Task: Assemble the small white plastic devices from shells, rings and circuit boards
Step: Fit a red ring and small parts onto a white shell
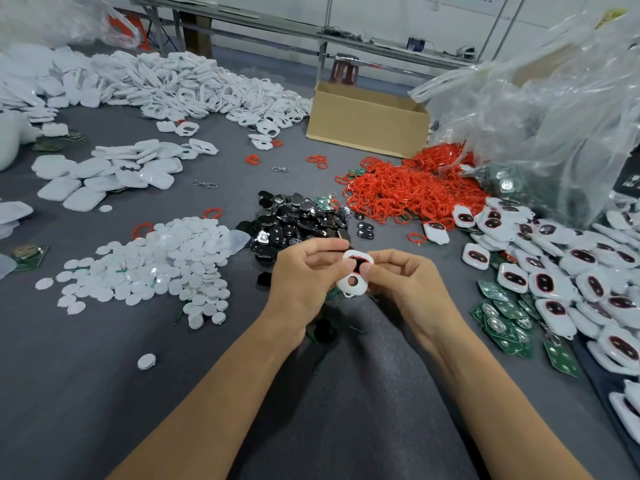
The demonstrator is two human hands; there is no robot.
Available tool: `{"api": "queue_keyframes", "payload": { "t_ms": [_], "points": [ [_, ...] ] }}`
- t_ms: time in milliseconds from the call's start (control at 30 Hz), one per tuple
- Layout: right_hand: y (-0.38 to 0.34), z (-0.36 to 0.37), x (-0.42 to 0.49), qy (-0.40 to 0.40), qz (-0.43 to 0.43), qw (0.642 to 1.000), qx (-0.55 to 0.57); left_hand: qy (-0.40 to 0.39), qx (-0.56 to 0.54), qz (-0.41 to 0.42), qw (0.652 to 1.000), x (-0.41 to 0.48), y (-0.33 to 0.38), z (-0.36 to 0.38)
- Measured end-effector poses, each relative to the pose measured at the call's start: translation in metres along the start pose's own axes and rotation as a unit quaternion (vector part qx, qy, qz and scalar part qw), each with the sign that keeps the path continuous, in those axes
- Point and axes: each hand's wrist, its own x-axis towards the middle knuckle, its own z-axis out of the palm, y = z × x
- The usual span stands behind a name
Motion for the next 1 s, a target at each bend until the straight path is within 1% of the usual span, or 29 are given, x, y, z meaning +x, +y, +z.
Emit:
{"api": "queue_keyframes", "payload": {
  "t_ms": [67,133,300,400,500,633,700,767,833,867,900,933,1000],
  "points": [
    [0.001,0.002,-0.001,0.011,-0.014,0.999,-0.049,0.004,0.042,0.011,0.999,-0.002,-0.001,0.002],
    [0.001,0.003,-0.001,0.013,-0.017,0.998,-0.055,0.001,0.038,0.004,0.999,-0.002,-0.002,0.002],
    [-0.003,0.001,0.0,0.006,-0.016,0.999,0.035,-0.025,-0.089,-0.053,0.994,0.0,0.003,-0.002],
    [-0.005,0.002,0.0,-0.007,-0.036,0.998,0.055,-0.052,-0.153,-0.067,0.985,0.002,0.005,-0.003],
    [-0.008,0.002,0.0,-0.031,-0.041,0.994,0.097,-0.075,-0.196,-0.079,0.975,0.003,0.005,-0.002],
    [-0.009,0.002,-0.001,-0.085,-0.031,0.98,0.18,-0.117,-0.257,-0.088,0.955,0.003,0.006,-0.001],
    [-0.011,0.004,-0.003,-0.087,-0.038,0.977,0.192,-0.104,-0.256,-0.071,0.958,0.001,0.006,0.001],
    [-0.014,0.004,-0.004,-0.05,-0.068,0.985,0.153,-0.052,-0.184,-0.02,0.981,0.0,0.004,0.002],
    [-0.017,0.003,-0.006,0.006,-0.116,0.992,0.052,0.007,-0.074,0.035,0.997,-0.001,0.001,0.003],
    [-0.017,0.005,-0.008,0.027,-0.134,0.991,0.0,0.02,-0.045,0.049,0.998,-0.002,0.0,0.004],
    [-0.017,0.007,-0.009,0.041,-0.147,0.987,-0.045,0.021,-0.04,0.051,0.998,-0.003,0.0,0.005],
    [-0.015,0.011,-0.011,0.053,-0.16,0.982,-0.09,0.009,-0.057,0.037,0.998,-0.003,0.0,0.006],
    [-0.01,0.016,-0.013,0.076,-0.212,0.955,-0.193,-0.019,-0.108,-0.002,0.994,-0.005,0.002,0.009]
  ]
}}
